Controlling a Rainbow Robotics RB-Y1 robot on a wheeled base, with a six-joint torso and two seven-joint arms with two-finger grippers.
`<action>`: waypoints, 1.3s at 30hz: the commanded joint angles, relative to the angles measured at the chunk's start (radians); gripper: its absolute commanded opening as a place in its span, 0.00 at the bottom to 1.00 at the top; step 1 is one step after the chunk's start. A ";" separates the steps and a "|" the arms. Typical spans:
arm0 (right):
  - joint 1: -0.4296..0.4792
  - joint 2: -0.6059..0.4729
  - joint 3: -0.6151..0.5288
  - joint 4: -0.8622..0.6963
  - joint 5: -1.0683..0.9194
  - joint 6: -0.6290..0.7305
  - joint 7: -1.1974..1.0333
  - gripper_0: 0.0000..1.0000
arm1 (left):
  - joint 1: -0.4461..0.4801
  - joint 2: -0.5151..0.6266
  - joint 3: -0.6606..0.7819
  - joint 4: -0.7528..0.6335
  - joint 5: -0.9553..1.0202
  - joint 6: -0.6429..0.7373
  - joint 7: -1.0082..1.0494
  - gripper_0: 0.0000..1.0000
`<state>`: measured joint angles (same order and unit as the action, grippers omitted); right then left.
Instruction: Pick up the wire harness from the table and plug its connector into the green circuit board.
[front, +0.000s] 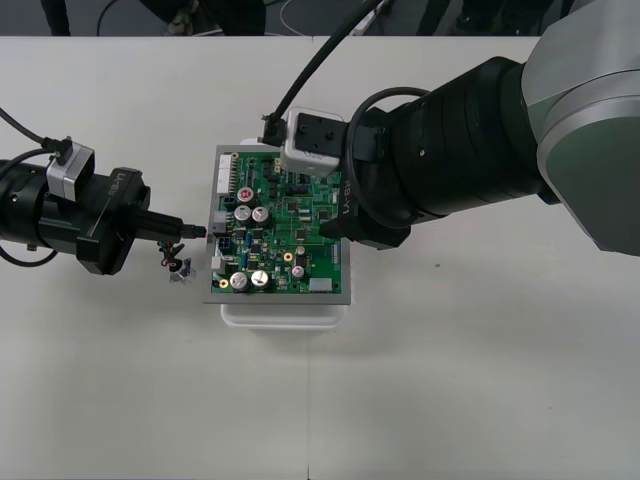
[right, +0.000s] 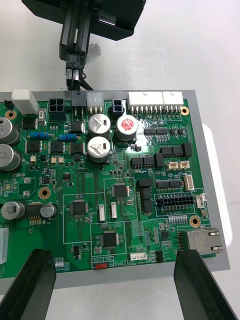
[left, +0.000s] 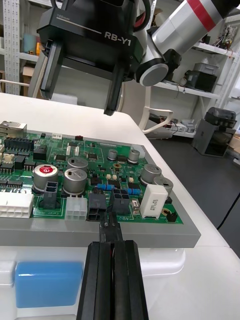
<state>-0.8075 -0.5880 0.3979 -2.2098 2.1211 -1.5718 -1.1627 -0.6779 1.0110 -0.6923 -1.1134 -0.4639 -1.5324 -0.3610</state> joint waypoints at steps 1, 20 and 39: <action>-0.001 -0.029 0.005 -0.004 0.016 0.001 0.035 0.69 | -0.032 -0.022 -0.006 -0.019 -0.002 -0.038 -0.098 0.00; -0.001 -0.035 0.005 -0.004 0.005 0.001 0.037 0.69 | -0.034 -0.026 -0.006 -0.019 0.005 -0.038 -0.102 0.00; 0.001 -0.010 0.007 0.007 0.010 0.001 0.035 0.69 | -0.046 -0.026 -0.006 0.001 -0.005 -0.038 -0.144 0.00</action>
<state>-0.8075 -0.5937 0.3979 -2.2090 2.1278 -1.5718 -1.1626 -0.6787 0.9960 -0.6923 -1.1127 -0.4648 -1.5324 -0.4520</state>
